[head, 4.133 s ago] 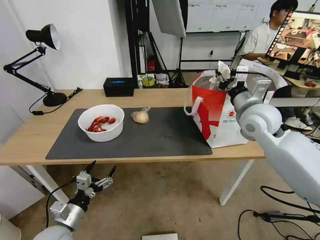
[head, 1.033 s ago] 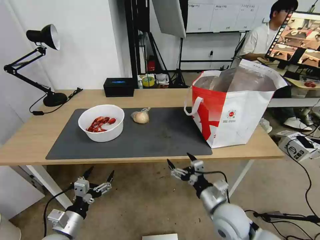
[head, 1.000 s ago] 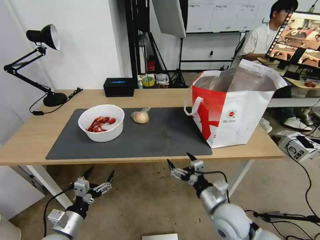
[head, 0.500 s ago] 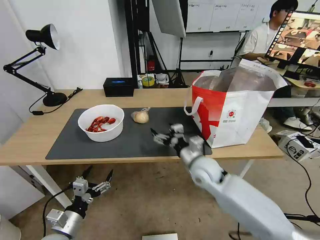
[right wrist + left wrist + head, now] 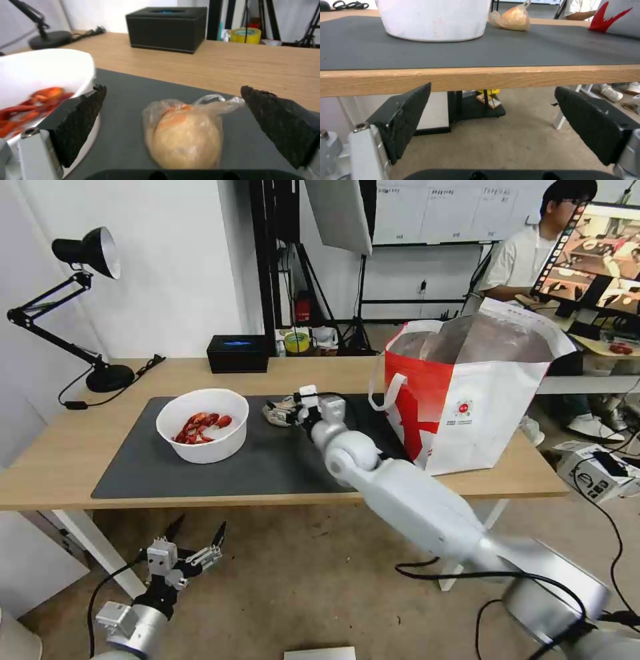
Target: Pick up the trash from the table and place it into the takeout bag.
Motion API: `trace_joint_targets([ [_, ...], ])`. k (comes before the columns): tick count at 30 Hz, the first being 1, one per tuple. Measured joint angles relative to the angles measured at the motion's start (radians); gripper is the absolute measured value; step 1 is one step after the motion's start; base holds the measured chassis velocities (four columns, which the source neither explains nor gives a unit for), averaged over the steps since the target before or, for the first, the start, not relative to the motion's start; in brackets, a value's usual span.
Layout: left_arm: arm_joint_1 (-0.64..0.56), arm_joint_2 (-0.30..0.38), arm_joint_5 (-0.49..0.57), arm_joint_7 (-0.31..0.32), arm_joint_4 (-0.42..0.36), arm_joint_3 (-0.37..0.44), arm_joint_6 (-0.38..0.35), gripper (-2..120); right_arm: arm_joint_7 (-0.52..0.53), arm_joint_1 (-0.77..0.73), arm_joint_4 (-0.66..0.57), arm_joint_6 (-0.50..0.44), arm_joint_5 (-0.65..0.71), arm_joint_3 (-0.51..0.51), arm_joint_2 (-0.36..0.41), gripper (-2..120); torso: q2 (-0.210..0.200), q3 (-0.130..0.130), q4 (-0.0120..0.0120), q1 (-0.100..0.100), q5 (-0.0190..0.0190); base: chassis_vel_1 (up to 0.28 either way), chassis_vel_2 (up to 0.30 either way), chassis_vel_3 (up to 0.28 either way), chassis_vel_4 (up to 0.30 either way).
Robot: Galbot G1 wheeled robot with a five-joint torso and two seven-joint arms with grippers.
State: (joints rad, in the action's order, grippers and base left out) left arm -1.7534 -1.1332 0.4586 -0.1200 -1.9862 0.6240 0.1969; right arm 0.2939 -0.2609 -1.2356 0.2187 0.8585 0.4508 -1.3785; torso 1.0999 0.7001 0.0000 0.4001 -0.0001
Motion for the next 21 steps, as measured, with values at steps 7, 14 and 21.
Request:
trace_joint_targets([
  [7,-0.021,-0.008,-0.004,-0.001,-0.015,0.013,0.001,100,-0.03,0.05,0.169,0.017,-0.038,-0.011,-0.1,100,0.0,0.0,0.0001,0.0,-0.0001,0.0,0.0,0.0,0.0],
  [14,-0.033,-0.012,-0.006,-0.003,-0.02,0.023,0.004,100,-0.058,0.077,0.293,0.038,-0.081,-0.044,-0.167,100,0.0,0.0,0.0002,0.0,-0.0001,0.0,0.0,0.0,0.0],
  [21,-0.03,-0.005,-0.004,-0.004,-0.021,0.023,0.005,100,-0.091,0.09,0.373,0.059,-0.109,-0.059,-0.197,100,0.0,0.0,0.0,0.0,0.0,0.0,0.0,0.0,0.0],
])
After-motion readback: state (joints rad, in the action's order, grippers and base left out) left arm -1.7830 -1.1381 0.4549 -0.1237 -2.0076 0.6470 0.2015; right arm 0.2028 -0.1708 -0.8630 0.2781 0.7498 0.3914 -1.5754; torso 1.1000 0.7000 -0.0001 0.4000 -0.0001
